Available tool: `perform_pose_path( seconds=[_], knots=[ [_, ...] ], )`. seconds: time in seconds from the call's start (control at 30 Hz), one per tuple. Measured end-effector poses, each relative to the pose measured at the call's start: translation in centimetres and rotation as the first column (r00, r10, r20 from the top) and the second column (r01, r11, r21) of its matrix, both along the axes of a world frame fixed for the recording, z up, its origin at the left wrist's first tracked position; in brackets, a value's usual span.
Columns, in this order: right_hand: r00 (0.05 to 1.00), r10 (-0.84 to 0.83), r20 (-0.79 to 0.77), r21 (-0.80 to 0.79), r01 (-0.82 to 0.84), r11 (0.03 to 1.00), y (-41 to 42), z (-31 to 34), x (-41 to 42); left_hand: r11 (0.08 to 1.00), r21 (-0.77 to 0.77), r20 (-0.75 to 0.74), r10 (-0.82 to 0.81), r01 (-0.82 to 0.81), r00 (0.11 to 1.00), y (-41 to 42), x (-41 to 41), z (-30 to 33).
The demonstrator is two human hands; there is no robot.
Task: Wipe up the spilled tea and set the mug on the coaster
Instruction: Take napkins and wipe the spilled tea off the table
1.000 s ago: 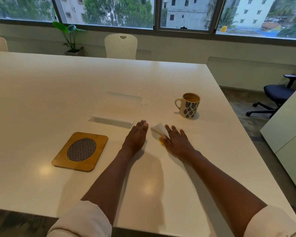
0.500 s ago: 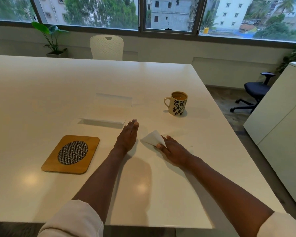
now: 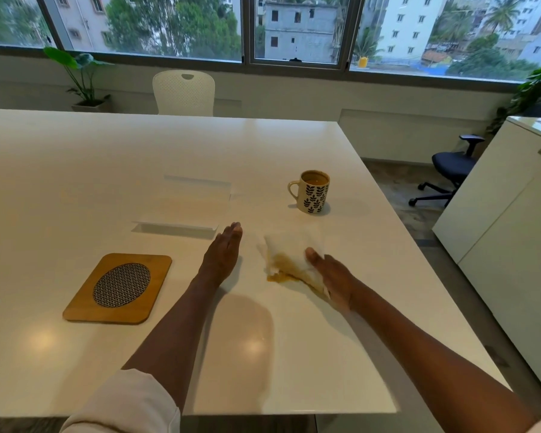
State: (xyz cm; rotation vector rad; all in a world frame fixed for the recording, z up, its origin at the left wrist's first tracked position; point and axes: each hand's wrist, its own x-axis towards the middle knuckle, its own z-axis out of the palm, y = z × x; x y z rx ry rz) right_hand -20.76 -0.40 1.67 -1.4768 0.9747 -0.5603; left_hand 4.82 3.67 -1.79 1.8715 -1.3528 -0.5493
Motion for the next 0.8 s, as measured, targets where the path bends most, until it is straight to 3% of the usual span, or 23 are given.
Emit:
perform_pose_path(
  seconds=[0.1,0.17,0.33,0.47,0.57,0.63,0.7,0.8],
  knots=[
    [0.928,-0.169,0.331,0.27,0.078,0.96,-1.1,0.6,1.0,1.0,-0.007,-0.013,0.008,-0.008,1.0,-0.1,0.0,-0.1],
    [0.867,-0.208,0.454,0.316,0.062,0.947,-1.4,1.5,1.6,1.0,0.008,-0.002,0.011,-0.011,1.0,-0.2,0.1,-0.2],
    [0.781,-0.383,0.493,0.42,0.171,0.891,-2.5,2.9,3.1,1.0,0.002,-0.012,0.014,-0.014,1.0,-0.3,0.3,-0.5],
    [0.766,-0.392,0.509,0.404,0.19,0.895,-2.2,2.6,3.9,1.0,0.016,0.036,-0.005,0.005,0.999,-0.2,0.4,-0.4],
    [0.853,-0.325,0.408,0.225,0.251,0.941,-1.6,1.3,3.7,1.0,0.015,0.065,-0.016,0.015,0.998,-0.2,0.4,-0.4],
    [0.956,-0.255,0.145,-0.147,0.275,0.95,-1.8,0.3,3.0,1.0,0.005,0.048,-0.01,0.009,0.999,-0.3,0.4,-0.5],
    [0.97,-0.204,-0.132,-0.489,0.115,0.864,-2.0,-0.5,2.2,1.0,-0.007,0.033,0.003,-0.002,0.999,-0.3,0.5,-0.7],
    [0.95,-0.124,-0.288,-0.613,-0.083,0.785,-2.3,-1.3,1.2,1.0,-0.019,0.016,0.015,-0.015,1.0,-0.4,0.5,-0.9]
  ],
)
